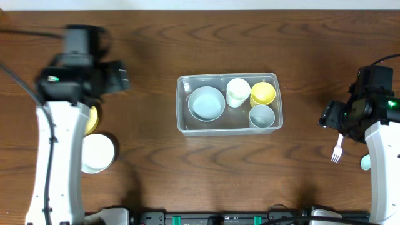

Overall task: Pack container
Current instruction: 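Release the grey bowl and withdraw the left gripper, then lower the left gripper onto the yellow bowl and grasp it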

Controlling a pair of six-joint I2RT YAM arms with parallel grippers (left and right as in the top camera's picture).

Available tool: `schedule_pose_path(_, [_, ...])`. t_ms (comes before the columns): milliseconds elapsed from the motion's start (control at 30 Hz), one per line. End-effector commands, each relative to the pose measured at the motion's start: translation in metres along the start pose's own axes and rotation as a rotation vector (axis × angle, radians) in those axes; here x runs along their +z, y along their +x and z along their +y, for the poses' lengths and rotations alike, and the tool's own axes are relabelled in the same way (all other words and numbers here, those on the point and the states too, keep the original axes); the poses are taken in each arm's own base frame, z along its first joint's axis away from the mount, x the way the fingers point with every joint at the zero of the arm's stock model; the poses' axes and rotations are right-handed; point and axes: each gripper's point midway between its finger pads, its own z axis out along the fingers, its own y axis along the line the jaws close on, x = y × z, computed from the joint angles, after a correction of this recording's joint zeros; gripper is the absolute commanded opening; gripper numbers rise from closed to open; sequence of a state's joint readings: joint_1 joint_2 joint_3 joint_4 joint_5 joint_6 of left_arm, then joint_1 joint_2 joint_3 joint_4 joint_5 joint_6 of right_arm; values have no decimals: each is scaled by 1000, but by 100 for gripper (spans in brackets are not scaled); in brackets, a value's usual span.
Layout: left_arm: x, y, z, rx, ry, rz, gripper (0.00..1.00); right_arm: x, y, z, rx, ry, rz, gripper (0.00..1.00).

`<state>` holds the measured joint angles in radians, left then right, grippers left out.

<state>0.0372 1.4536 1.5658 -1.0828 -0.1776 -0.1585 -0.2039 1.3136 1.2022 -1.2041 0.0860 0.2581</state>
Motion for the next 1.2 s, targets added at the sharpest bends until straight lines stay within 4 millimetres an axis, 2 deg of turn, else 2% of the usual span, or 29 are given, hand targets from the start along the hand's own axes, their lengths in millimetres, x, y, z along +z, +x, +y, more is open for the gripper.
schedule_pose_path(0, [34, 6, 33, -180, -26, 107, 98, -2, -1, -1, -6, -2, -6, 79])
schedule_pose_path(100, [69, 15, 58, -272, -81, 202, 98, -2, -1, -1, -6, -1, -6, 79])
schedule_pose_path(200, [106, 30, 70, -297, -118, 311, 98, -2, -1, -1, -7, -1, -6, 79])
schedule_pose_path(333, [146, 53, 72, -313, -150, 442, 98, -2, -1, -1, -6, -1, -7, 79])
schedule_pose_path(500, [179, 74, 68, -294, -166, 541, 98, -2, -1, -1, -15, -1, -6, 79])
schedule_pose_path(600, [193, 82, 66, -288, -171, 573, 98, -2, -1, -1, -15, -1, -6, 79])
schedule_pose_path(767, [205, 93, 65, -281, -178, 615, 99, -2, -1, -1, -21, -1, -5, 79])
schedule_pose_path(800, [206, 94, 65, -280, -179, 620, 98, -2, -1, -1, -21, -1, -5, 79])
schedule_pose_path(900, [210, 98, 64, -277, -181, 633, 82, -2, 0, -2, -22, -1, -4, 79])
schedule_pose_path(1167, [217, 95, 64, -280, -179, 617, 79, -2, 2, -2, -22, 2, 4, 79])
